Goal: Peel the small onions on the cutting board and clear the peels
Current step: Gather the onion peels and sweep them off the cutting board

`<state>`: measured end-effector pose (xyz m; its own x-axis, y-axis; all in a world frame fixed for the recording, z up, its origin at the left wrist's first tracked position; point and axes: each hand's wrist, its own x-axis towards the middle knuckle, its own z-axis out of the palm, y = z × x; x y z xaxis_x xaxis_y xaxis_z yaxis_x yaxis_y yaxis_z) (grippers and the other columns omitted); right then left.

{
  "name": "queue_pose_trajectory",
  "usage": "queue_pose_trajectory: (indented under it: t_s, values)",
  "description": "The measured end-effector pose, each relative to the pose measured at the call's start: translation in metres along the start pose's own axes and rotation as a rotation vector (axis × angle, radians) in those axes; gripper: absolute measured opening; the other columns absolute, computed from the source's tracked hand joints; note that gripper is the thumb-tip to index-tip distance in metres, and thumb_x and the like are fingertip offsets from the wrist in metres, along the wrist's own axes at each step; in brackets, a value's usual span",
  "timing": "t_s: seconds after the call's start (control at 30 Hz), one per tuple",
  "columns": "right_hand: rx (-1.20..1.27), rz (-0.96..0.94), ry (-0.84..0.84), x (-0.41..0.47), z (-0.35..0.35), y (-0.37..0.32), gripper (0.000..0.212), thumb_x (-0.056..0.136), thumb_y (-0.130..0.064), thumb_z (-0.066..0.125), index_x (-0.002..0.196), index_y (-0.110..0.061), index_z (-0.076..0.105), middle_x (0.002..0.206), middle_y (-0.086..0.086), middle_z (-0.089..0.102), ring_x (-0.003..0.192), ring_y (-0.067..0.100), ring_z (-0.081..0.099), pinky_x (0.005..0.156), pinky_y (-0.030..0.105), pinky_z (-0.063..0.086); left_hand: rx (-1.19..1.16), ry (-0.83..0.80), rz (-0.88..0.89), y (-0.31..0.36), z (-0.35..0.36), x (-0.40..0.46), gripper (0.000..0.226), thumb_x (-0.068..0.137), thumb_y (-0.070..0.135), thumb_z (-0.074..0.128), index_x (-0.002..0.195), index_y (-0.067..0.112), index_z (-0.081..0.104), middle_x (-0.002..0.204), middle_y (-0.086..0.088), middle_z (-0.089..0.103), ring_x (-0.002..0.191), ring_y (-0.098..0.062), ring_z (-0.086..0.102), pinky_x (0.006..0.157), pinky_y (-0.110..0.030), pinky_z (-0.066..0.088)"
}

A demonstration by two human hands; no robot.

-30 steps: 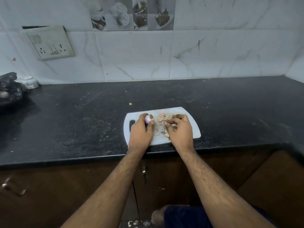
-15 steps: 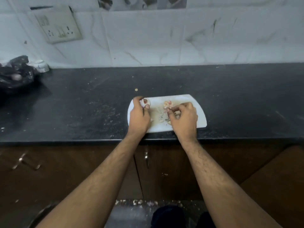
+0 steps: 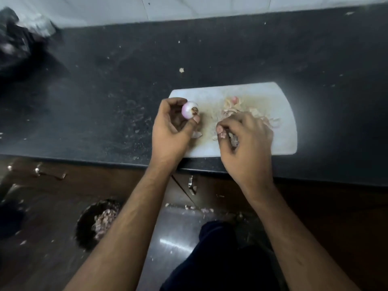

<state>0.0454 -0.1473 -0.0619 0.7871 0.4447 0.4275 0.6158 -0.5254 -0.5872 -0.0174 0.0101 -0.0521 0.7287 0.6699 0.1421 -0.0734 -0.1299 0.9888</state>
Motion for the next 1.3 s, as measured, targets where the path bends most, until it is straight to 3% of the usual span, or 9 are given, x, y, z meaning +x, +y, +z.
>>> queue_pose_trajectory:
  t_s: [0.17, 0.33, 0.5, 0.67, 0.93, 1.07, 1.17, 1.23, 1.3]
  values:
    - [0.061, 0.01, -0.108, 0.002, -0.009, -0.007, 0.038, 0.087, -0.002, 0.051, 0.112, -0.02, 0.073, 0.111, -0.004, 0.067, 0.108, 0.022, 0.058, 0.101, 0.046, 0.039, -0.045, 0.036, -0.164, 0.018, -0.011, 0.003, 0.037, 0.091, 0.004, 0.075, 0.12, 0.009, 0.053, 0.12, -0.015, 0.066, 0.103, -0.009, 0.069, 0.083, -0.026, 0.057]
    - [-0.022, -0.075, -0.196, 0.008, -0.021, -0.015, 0.029, 0.091, -0.011, 0.054, 0.111, -0.022, 0.072, 0.108, -0.005, 0.064, 0.107, 0.02, 0.055, 0.101, 0.045, 0.036, -0.123, 0.047, -0.279, 0.034, -0.009, 0.004, 0.04, 0.087, 0.021, 0.077, 0.118, 0.015, 0.054, 0.126, -0.026, 0.067, 0.115, -0.036, 0.068, 0.087, -0.04, 0.053]
    - [-0.127, -0.344, -0.468, 0.014, -0.013, -0.024, 0.038, 0.095, -0.015, 0.062, 0.132, -0.024, 0.066, 0.137, 0.0, 0.062, 0.128, 0.022, 0.053, 0.111, 0.045, 0.032, -0.13, 0.005, -0.247, 0.035, -0.005, 0.005, 0.036, 0.093, 0.002, 0.07, 0.122, 0.004, 0.047, 0.127, -0.021, 0.07, 0.115, -0.023, 0.068, 0.097, -0.032, 0.054]
    - [-0.169, -0.479, -0.575, 0.025, -0.021, -0.013, 0.039, 0.093, -0.013, 0.062, 0.128, -0.029, 0.069, 0.132, -0.007, 0.065, 0.123, 0.02, 0.054, 0.102, 0.041, 0.041, -0.121, -0.035, -0.244, 0.025, -0.004, 0.004, 0.036, 0.094, -0.005, 0.067, 0.122, 0.007, 0.047, 0.133, -0.013, 0.068, 0.126, -0.019, 0.065, 0.106, -0.031, 0.051]
    - [-0.176, -0.249, -0.45, 0.067, -0.04, 0.031, 0.032, 0.088, -0.002, 0.066, 0.115, -0.017, 0.076, 0.121, -0.001, 0.07, 0.119, 0.022, 0.055, 0.094, 0.049, 0.051, 0.019, -0.119, -0.126, 0.017, -0.005, 0.005, 0.038, 0.095, 0.013, 0.072, 0.124, 0.017, 0.049, 0.129, 0.002, 0.068, 0.12, -0.006, 0.065, 0.102, -0.02, 0.049]
    - [0.031, 0.083, -0.236, 0.061, -0.053, 0.016, 0.051, 0.088, 0.013, 0.046, 0.125, -0.014, 0.068, 0.12, 0.0, 0.062, 0.103, 0.006, 0.063, 0.08, 0.03, 0.059, 0.291, -0.24, 0.012, 0.02, -0.003, 0.009, 0.039, 0.099, 0.016, 0.066, 0.135, 0.018, 0.052, 0.12, 0.016, 0.063, 0.105, -0.002, 0.066, 0.089, -0.016, 0.049]
    - [0.089, 0.34, -0.032, 0.056, -0.056, 0.0, 0.02, 0.097, 0.001, 0.061, 0.116, -0.004, 0.065, 0.112, 0.007, 0.058, 0.088, -0.01, 0.062, 0.07, 0.002, 0.043, 0.438, -0.32, 0.116, 0.021, -0.007, 0.035, 0.046, 0.097, 0.006, 0.061, 0.142, 0.012, 0.054, 0.128, -0.004, 0.067, 0.113, -0.021, 0.064, 0.098, -0.032, 0.05]
    - [0.149, 0.458, 0.022, 0.056, -0.051, 0.002, 0.019, 0.096, -0.01, 0.068, 0.113, -0.001, 0.064, 0.116, 0.007, 0.052, 0.09, -0.009, 0.063, 0.07, 0.001, 0.044, 0.493, -0.343, 0.123, 0.019, -0.005, 0.054, 0.043, 0.098, 0.008, 0.06, 0.141, 0.011, 0.057, 0.129, -0.007, 0.069, 0.113, -0.024, 0.065, 0.101, -0.037, 0.05]
    - [0.129, 0.479, 0.001, 0.056, -0.047, 0.009, 0.028, 0.101, -0.024, 0.063, 0.121, -0.004, 0.063, 0.126, 0.004, 0.049, 0.097, 0.0, 0.064, 0.082, 0.016, 0.054, 0.5, -0.359, 0.097, 0.014, -0.003, 0.064, 0.041, 0.097, 0.009, 0.06, 0.138, 0.011, 0.058, 0.128, -0.006, 0.07, 0.114, -0.023, 0.065, 0.102, -0.04, 0.052]
